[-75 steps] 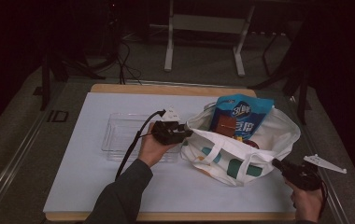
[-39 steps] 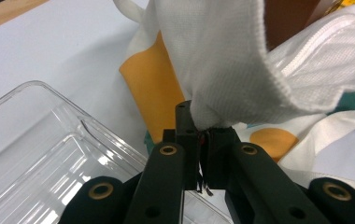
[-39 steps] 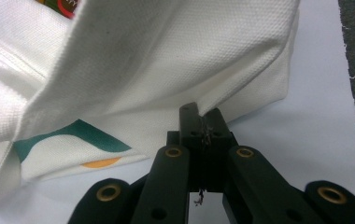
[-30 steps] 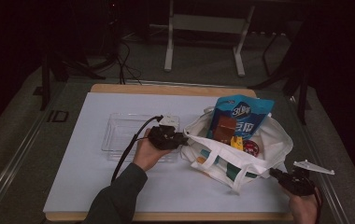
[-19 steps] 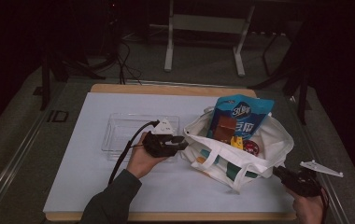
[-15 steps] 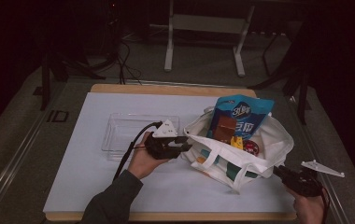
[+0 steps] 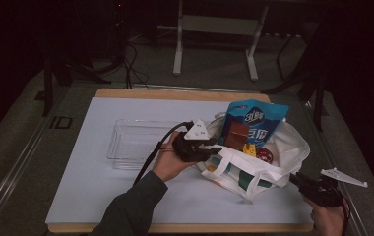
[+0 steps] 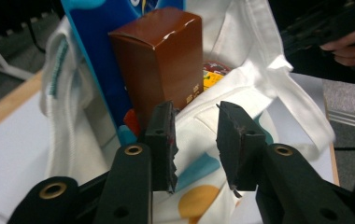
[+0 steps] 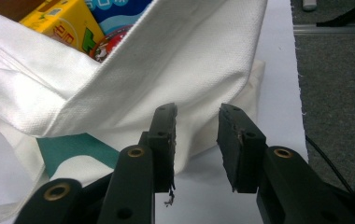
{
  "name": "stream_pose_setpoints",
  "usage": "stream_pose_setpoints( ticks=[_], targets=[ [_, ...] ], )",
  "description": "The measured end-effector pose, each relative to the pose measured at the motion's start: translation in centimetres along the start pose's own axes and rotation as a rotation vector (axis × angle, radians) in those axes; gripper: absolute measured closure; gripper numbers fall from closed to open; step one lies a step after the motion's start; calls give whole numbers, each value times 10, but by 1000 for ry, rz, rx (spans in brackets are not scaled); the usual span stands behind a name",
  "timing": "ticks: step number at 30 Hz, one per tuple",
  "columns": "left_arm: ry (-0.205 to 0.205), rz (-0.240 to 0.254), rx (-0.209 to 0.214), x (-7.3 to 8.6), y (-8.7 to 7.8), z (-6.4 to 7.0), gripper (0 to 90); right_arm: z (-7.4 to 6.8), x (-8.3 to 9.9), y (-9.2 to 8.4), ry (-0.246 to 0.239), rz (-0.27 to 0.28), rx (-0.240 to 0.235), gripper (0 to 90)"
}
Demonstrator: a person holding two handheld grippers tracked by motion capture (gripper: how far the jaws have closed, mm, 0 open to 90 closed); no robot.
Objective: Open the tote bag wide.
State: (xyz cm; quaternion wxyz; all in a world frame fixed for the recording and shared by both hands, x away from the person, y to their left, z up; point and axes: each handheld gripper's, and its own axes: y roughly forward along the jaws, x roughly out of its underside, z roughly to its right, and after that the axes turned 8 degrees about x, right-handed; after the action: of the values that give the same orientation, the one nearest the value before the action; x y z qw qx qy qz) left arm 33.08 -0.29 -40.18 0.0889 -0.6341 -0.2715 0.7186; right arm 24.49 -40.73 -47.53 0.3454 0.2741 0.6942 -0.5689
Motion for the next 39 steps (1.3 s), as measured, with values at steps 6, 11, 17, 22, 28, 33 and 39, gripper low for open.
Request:
stream_pose_setpoints(
  ticks=[6,11,17,22,28,33,39],
  targets=[
    [-46,-58,0,11,27,-6,833,1,-3,-5,-3,24,4,642],
    [-32,-133,-22,18,40,-5,885,2,-6,-13,10,50,-2,633],
    [-41,-161,-43,25,49,-5,891,-4,-12,-22,0,89,-27,620],
    [-46,-181,-49,29,54,-6,891,-11,-17,-26,-12,120,-65,581],
    [-39,-207,-60,32,59,-4,892,-17,-21,-20,19,144,-84,536],
    [-56,-239,-66,40,67,-4,894,-24,-18,-1,13,74,-23,744],
    [-82,-272,-69,51,75,-5,897,-27,-7,26,-5,-32,37,870]
  ],
)
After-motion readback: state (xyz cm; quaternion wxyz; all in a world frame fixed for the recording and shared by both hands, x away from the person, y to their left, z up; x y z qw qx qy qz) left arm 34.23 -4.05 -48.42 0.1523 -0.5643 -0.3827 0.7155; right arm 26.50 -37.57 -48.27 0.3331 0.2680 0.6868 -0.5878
